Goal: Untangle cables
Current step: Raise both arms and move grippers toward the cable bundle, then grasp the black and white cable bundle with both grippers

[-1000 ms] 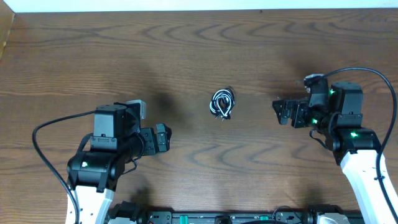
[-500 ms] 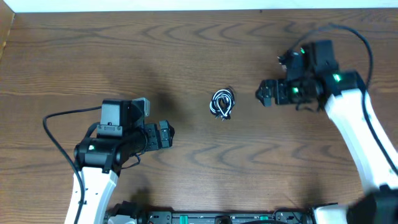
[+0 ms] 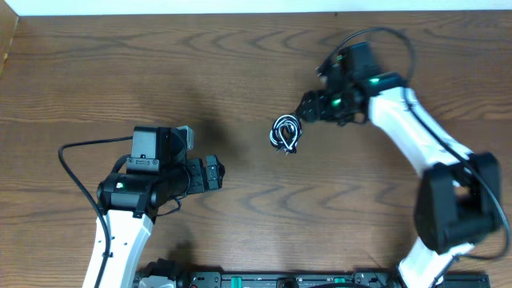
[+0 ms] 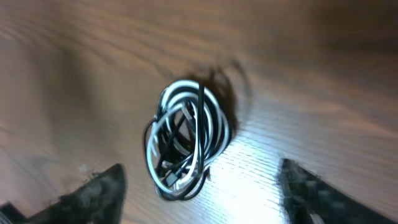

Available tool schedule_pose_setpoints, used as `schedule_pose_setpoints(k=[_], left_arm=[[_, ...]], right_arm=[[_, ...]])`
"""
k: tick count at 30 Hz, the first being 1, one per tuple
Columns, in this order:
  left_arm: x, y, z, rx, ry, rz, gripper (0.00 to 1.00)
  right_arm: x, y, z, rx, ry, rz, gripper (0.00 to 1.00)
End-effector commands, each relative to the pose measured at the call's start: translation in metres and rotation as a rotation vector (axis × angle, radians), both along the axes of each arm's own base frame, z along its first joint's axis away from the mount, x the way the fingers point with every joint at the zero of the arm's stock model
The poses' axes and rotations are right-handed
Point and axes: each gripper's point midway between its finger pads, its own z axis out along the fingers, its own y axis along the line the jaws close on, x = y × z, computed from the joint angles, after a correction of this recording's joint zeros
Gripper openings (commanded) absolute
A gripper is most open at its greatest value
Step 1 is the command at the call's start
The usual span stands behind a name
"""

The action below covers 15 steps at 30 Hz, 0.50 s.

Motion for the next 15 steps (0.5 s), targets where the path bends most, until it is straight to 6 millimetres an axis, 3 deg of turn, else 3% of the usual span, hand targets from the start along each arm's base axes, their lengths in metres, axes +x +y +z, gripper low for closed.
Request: schedule_pose_setpoints(k=[1,5,9,12,15], left_arm=[[0.002,-0.004,0.005,-0.021,-0.005,0.002,1.0],[0.002,-0.004,0.005,-0.02,-0.005,0.001,1.0],[0.001,-0.004,0.005,-0.02,-0.004,0.001,1.0],[0.002,-0.004,0.005,-0.02,-0.005,0.001,0.99],[0.002,-0.004,0.006,-0.022,-0.008,0.001,0.99]], right_arm=[[-0.007,0.015,-0.031,-0.051,0.07,-0.007,0.59],[-0.024,0.027,-0.066,-0.089,0.151,0.037,0.36],[-0.042,0.031,-0.081,-0.115,0.221,0.062,0.01],[-0.056,0.03,-0.074,-0.115,0.267,0.082,0.01],[-0.071,0.034,-0.054,-0.072,0.272,0.171,0.01]])
